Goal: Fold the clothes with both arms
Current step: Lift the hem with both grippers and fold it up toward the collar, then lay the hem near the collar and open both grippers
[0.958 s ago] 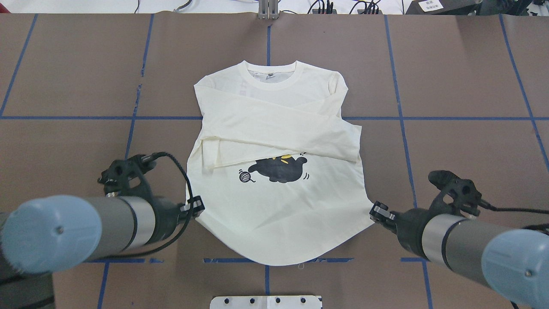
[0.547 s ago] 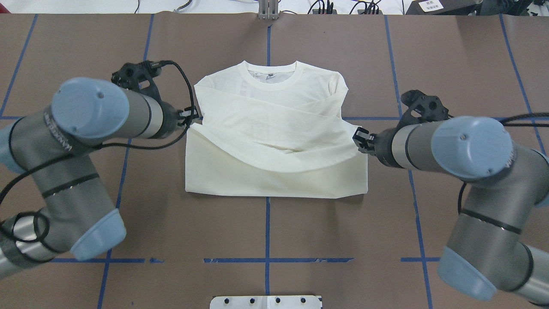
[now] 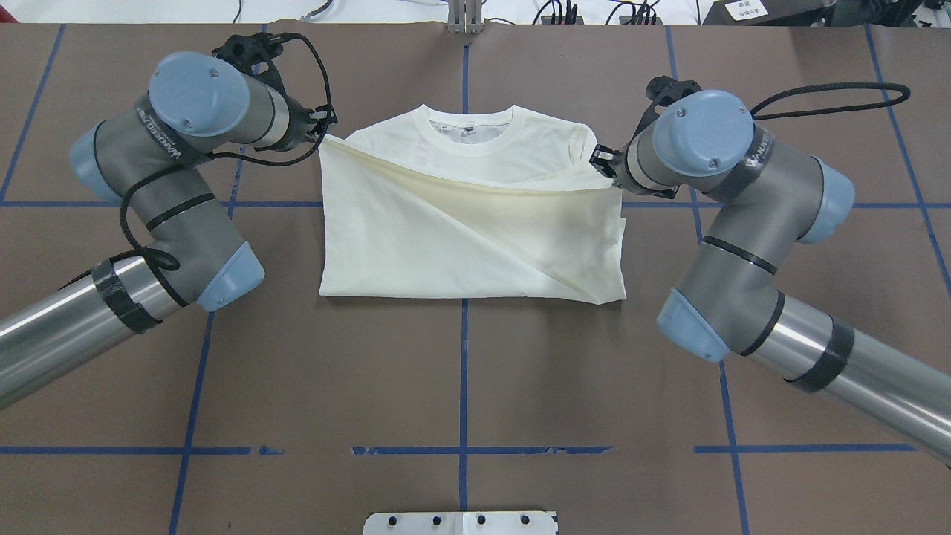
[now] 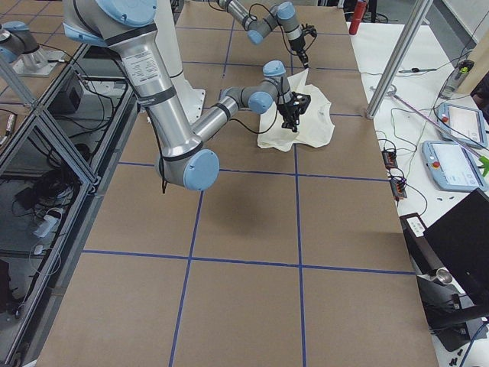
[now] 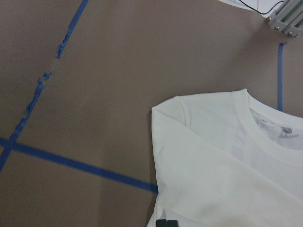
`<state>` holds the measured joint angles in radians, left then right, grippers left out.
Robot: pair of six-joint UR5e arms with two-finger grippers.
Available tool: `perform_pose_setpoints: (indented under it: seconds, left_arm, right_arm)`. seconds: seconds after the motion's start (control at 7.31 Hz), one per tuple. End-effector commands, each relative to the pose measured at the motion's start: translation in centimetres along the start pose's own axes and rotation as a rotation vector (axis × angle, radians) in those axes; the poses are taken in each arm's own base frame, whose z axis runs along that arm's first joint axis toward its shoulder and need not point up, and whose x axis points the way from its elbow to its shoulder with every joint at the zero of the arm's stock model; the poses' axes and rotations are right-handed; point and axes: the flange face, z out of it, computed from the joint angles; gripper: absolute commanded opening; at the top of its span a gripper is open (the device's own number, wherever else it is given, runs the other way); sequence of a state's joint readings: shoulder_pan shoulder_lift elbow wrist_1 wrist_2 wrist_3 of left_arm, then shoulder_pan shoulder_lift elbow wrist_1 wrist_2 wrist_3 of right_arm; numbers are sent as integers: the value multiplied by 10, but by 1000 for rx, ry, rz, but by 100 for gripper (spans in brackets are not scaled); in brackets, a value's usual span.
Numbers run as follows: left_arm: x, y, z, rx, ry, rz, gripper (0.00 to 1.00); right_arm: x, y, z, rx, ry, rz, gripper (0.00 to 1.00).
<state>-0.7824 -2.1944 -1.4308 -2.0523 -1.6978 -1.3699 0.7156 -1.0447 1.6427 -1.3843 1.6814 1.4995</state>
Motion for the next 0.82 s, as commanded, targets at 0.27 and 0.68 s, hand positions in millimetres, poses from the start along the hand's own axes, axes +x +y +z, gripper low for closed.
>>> perform_pose_setpoints:
  seconds: [0.27,0.68]
  left_arm:
    - [-17,-7,49,13,19,37,0]
    - [-21,-3,51,10,16,41,0]
  right_arm:
    - [-11,-26,66,13,-32,-8,0]
    - [-28,-62,74,-4,-13,-9,0]
